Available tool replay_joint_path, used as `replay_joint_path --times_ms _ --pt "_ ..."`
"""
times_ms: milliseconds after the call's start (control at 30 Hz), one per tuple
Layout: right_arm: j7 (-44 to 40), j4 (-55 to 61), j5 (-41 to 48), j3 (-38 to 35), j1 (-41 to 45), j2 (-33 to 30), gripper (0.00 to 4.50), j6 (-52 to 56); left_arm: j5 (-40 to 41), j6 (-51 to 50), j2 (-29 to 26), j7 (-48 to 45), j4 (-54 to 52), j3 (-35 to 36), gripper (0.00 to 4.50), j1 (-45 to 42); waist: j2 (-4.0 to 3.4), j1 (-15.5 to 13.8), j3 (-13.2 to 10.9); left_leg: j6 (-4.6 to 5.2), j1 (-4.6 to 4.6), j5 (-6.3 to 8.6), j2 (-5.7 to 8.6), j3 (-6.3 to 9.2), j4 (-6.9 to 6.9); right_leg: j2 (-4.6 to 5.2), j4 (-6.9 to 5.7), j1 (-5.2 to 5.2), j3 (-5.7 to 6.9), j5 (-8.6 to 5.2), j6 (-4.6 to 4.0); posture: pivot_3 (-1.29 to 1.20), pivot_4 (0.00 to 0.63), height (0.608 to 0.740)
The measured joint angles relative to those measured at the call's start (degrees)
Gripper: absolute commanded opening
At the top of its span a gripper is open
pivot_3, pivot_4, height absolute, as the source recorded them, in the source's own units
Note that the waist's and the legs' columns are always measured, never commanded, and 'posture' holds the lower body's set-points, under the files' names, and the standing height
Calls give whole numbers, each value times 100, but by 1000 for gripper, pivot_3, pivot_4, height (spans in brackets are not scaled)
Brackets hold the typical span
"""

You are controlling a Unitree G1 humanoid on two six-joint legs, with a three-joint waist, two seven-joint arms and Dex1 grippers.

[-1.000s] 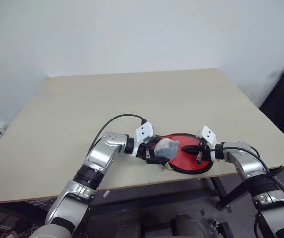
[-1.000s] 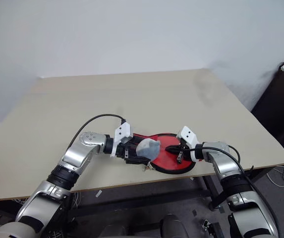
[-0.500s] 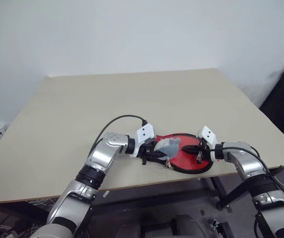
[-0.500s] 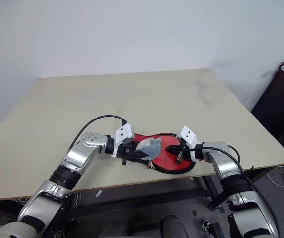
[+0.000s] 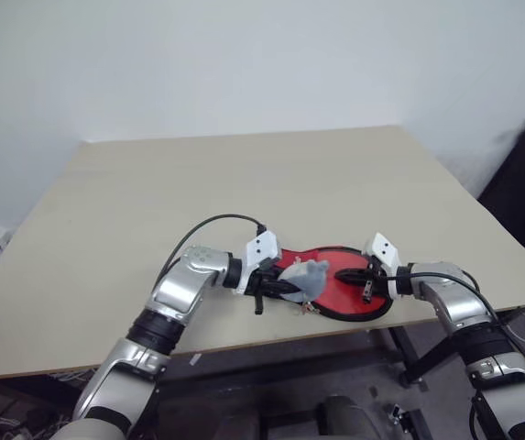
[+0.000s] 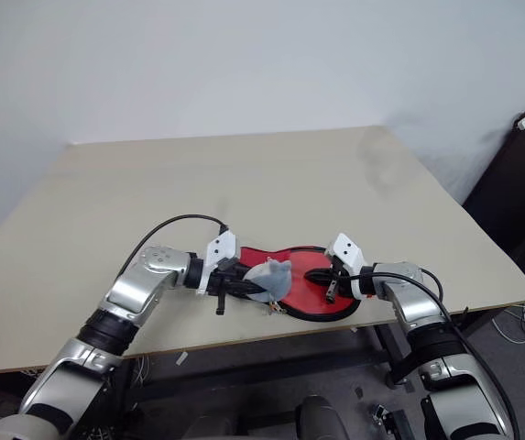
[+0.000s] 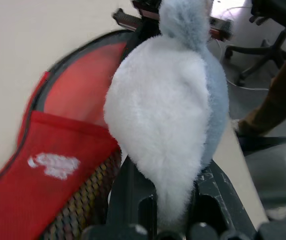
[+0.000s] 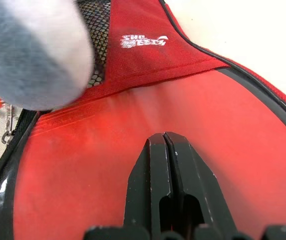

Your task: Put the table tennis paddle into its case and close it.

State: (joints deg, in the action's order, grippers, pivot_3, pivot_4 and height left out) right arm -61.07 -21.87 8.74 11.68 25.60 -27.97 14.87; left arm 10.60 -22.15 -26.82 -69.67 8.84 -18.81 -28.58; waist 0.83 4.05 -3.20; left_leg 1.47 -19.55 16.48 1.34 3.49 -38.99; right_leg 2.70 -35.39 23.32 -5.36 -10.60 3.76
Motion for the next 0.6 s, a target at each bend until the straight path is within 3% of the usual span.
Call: replay_joint_path --times_ms 233,600 --pt "-27 30 6 8 -16 9 0 -2 192 -95 -561 -152 -542 61 198 534 0 35 1 0 0 0 -8 0 30 -1 40 -3 0 1 1 0 0 740" --pt "-26 28 8 34 -2 34 0 -8 348 -114 -839 4 -680 197 198 795 1 38 1 0 1 0 -23 1 40 -16 44 1 4 1 0 0 0 740"
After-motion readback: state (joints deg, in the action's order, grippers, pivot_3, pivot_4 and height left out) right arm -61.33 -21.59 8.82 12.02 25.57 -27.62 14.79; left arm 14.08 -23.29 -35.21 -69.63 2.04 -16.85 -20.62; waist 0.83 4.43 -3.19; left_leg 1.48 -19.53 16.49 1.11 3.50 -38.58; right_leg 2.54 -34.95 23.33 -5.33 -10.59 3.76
